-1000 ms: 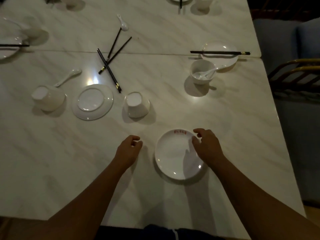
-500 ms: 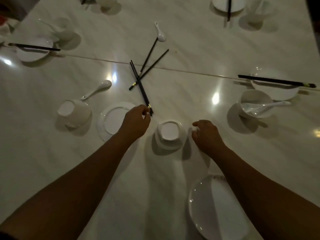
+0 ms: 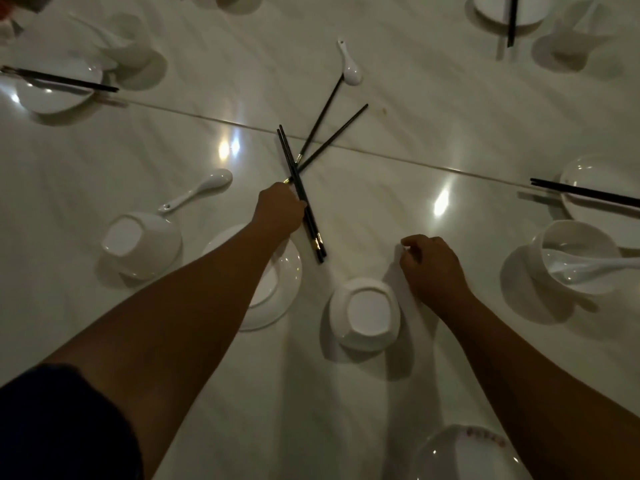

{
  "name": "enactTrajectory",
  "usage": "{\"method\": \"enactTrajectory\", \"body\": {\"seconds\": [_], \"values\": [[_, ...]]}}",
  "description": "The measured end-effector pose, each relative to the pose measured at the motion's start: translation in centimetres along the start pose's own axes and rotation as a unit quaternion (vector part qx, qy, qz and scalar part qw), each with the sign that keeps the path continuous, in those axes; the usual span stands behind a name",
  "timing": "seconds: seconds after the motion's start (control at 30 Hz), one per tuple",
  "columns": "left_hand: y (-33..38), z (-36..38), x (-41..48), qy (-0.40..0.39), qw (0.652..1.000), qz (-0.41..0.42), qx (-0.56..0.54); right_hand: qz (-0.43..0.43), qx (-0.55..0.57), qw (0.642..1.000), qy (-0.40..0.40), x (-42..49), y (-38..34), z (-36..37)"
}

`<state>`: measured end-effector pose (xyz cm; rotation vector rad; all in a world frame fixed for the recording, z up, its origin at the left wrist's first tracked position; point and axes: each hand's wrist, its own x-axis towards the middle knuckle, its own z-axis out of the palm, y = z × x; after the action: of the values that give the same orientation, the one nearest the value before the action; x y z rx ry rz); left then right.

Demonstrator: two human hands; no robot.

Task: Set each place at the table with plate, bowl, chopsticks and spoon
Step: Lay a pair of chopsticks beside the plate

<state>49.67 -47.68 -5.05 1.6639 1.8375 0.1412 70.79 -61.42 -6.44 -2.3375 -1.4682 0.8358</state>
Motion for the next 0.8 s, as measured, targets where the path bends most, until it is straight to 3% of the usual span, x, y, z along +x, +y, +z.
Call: {"method": "enactTrajectory", "body": {"seconds": [0.33, 0.43, 0.8], "values": [[-0.8, -0.2, 1.2, -0.020, 0.997, -0.023, -0.077, -0.095, 0.029, 0.994, -0.045, 5.0, -7.6, 2.5], [-0.8, -0.7, 1.2, -0.035, 0.986, -0.084, -0.141, -0.111, 0.013, 0.992, -0.062, 6.7, -10.2, 3.9], [-1.8, -4.7, -2.1, -0.004, 0.968, -0.073, -0.239, -0.087, -0.075, 0.992, -0.052, 8.2, -13.4, 6.2]]}}
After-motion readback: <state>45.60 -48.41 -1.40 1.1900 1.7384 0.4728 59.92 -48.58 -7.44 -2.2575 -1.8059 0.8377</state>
